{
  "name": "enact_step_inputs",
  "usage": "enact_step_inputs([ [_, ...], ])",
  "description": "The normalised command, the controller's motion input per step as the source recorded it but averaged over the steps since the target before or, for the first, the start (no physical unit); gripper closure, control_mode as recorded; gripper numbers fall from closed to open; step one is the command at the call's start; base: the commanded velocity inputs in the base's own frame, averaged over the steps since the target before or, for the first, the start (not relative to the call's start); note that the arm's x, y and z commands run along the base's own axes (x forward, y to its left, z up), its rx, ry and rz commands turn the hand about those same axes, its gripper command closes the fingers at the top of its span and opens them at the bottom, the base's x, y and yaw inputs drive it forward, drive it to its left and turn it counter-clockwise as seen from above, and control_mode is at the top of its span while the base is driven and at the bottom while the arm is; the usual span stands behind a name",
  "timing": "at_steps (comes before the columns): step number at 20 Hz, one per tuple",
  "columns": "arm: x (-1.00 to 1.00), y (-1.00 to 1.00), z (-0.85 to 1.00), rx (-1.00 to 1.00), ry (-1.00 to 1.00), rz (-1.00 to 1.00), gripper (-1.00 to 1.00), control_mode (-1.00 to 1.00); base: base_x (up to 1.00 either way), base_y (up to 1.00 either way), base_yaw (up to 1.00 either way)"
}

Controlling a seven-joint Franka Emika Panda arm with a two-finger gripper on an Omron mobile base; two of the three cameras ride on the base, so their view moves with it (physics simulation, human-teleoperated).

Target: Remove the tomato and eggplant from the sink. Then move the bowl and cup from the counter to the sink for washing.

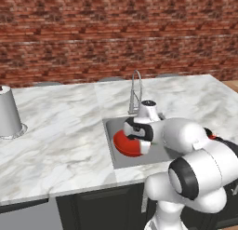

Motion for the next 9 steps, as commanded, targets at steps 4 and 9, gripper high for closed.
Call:
enact_step_inputs([
  [4,-0.32,-0.05,0.33,-0.02,0.0,0.16,-1.0,-1.0,0.0,0.0,0.0],
  [9,-0.3,-0.07,0.27,-0.07,0.0,0.18,-1.0,-1.0,0.0,0.0,0.0],
])
